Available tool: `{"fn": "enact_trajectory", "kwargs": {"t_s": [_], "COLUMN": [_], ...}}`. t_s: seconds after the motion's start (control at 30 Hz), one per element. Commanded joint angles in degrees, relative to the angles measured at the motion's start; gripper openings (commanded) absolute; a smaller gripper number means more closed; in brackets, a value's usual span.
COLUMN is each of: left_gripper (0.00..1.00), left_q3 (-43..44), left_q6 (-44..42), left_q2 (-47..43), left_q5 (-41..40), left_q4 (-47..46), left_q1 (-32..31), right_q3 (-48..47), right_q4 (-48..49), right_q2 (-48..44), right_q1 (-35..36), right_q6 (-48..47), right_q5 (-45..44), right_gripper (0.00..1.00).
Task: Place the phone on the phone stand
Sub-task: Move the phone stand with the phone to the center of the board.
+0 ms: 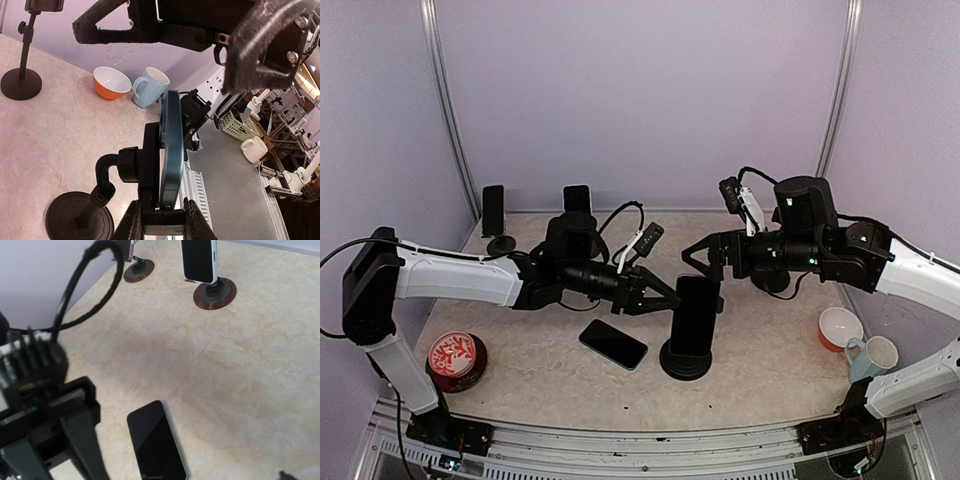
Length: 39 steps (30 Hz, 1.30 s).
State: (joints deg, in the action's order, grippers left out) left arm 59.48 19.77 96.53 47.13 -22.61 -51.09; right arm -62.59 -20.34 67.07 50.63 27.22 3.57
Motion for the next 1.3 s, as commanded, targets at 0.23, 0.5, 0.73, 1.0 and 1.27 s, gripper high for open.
{"fn": "enact_trajectory", "kwargs": {"t_s": [0.23, 0.5, 0.73, 1.0, 1.27], "left_gripper": [0.06, 0.06, 0.06, 0.18, 0.28], "left_q3": [9.12, 8.37, 7.24, 6.48, 4.26], "left_q6": [-0.47, 1.05, 3.2, 4.23, 4.87], "left_q2": [4.09, 5.21, 7.0, 8.39, 7.4], "left_q5": [-3.39, -7.36, -8.7, -7.68, -7.93], "left_q4": [-6.96, -13.42, -17.2, -18.18, -19.05], "left_q1": [2.39, 4.44, 5.35, 6.17, 6.74], "right_q3": [-0.74, -2.74, -7.98, -10.48, -12.64], "right_q4": [-0.12, -2.91, -6.3, -3.91, -4.56], "right_q2": [-0.25, 0.95, 7.43, 11.59, 14.44], "right_q1": [0.53, 0.6, 0.56, 0.61, 0.76], "right_q6": [-0.56, 0.55, 1.99, 2.36, 3.52], "right_q5": [-1.16, -10.92, -16.59, -15.67, -18.03], "right_gripper": [1.0, 1.0, 1.0, 1.0, 1.0]}}
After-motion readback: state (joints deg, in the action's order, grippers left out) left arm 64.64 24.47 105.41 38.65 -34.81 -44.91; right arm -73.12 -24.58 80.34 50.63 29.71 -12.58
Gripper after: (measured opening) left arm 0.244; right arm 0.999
